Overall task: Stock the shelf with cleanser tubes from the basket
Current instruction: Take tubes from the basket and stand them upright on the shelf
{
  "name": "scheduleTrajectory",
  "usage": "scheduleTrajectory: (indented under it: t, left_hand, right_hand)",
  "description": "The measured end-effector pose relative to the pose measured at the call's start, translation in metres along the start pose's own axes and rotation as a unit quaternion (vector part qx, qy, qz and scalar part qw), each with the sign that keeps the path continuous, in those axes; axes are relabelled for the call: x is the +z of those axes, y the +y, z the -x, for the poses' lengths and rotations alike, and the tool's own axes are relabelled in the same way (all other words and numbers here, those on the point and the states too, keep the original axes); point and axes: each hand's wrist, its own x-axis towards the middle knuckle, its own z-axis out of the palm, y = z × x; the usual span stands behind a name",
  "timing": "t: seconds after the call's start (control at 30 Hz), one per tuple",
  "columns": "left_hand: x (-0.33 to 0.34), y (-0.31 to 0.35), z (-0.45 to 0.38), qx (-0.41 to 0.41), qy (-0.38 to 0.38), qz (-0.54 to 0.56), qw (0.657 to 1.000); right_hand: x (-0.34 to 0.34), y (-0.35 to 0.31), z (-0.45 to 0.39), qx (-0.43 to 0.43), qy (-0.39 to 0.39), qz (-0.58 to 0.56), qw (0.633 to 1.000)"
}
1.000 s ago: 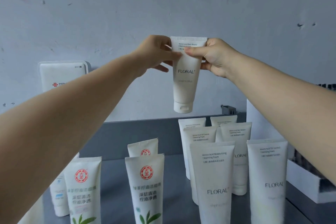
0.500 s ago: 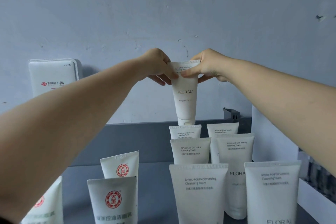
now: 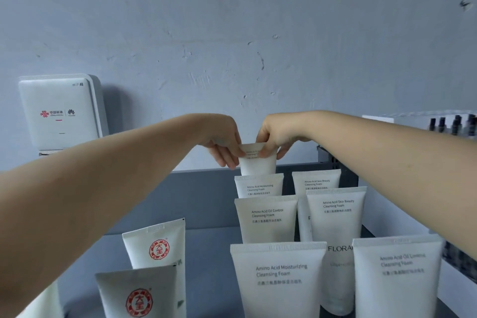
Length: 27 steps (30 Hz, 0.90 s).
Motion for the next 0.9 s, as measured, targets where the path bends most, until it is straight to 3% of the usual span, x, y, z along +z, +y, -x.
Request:
scheduleTrajectory:
  t: [0.57, 0.77, 0.9]
  left_hand:
    - [0.030, -0.005, -0.006, -0.014, -0.039, -0.066, 0.997]
    - [0.029, -0.004, -0.003, -0.022, 0.006, -0.129, 0.991]
    - [0.018, 0.002, 0.008, -0.016, 0.059, -0.199, 0.978]
  right_hand:
    - [0.026, 0.007, -0.002, 0.026, -0.047, 0.120, 0.991]
    - [0.016, -0.004, 0.007, 0.002, -0.033, 0.170, 0.985]
    - [-0.005, -0.018, 0.020, -0.012, 0.035, 0.139, 0.990]
